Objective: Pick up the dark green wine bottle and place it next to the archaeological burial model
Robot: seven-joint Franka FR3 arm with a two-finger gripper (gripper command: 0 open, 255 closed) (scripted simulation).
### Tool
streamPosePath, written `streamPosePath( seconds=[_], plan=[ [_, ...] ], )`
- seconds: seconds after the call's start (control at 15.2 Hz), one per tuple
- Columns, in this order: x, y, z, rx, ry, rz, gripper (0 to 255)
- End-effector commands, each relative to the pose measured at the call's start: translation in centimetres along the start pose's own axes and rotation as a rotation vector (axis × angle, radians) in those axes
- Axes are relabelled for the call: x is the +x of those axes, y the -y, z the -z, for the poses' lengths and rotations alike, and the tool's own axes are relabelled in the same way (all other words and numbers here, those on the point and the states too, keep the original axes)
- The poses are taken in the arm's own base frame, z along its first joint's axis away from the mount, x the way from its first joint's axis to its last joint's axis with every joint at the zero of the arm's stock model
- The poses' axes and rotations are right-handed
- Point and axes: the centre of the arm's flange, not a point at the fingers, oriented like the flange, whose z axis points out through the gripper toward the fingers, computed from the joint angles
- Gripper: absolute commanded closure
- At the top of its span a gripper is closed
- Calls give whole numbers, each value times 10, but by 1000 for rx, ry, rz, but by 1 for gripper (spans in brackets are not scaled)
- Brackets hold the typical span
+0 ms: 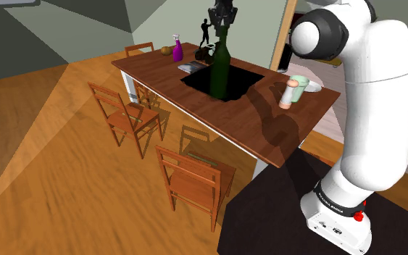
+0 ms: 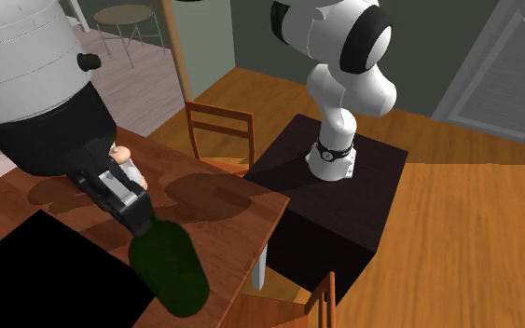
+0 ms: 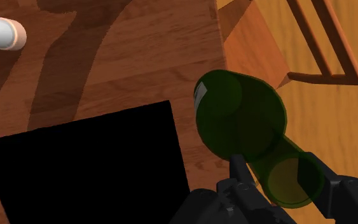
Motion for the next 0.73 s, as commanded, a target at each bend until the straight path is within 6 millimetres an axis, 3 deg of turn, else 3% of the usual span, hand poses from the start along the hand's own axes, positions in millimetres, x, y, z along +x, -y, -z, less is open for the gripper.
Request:
streamPosePath(
  seconds=[0.0,0.66],
  plan=[
    [7,7,-7,0,-3,2,255],
    [9,5,-60,0,-3,2,255]
  ],
)
